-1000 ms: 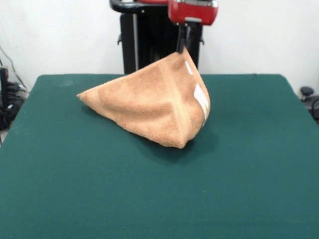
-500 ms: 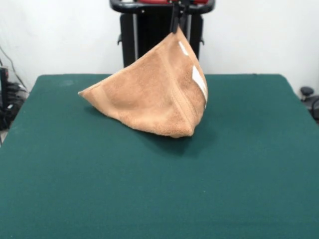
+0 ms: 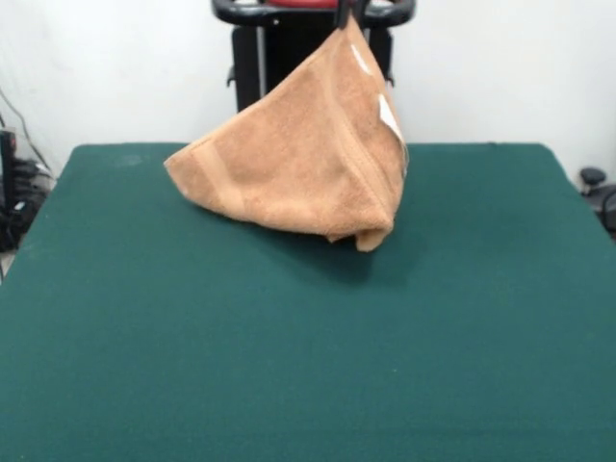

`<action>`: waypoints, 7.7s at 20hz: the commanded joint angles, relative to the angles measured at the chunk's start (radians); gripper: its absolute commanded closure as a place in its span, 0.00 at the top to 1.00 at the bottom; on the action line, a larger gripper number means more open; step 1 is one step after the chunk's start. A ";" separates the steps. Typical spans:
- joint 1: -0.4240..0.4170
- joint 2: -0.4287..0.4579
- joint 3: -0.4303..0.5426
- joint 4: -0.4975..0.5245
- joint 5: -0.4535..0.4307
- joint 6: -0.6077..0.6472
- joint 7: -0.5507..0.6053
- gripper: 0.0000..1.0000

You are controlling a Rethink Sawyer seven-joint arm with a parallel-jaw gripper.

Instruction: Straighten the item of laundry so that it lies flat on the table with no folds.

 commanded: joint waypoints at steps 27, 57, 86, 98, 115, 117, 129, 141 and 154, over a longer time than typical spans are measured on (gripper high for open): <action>0.109 -0.310 -0.042 0.206 0.023 0.339 0.100 0.00; 0.214 -0.530 -0.153 0.189 -0.051 0.617 0.110 0.00; 0.032 -0.259 0.005 0.093 0.039 0.412 -0.021 0.00; -0.082 -0.120 0.109 -0.039 0.025 0.371 -0.049 0.00; -0.203 -0.025 0.198 -0.288 -0.042 0.508 -0.136 0.00; -0.213 -0.025 0.201 -0.304 -0.055 0.516 -0.144 0.00; -0.350 0.182 0.353 -0.400 -0.128 0.333 -0.237 0.00; -0.467 0.239 0.477 -0.445 -0.227 0.302 -0.254 0.00; -0.470 0.172 0.513 -0.375 -0.262 0.309 -0.121 0.00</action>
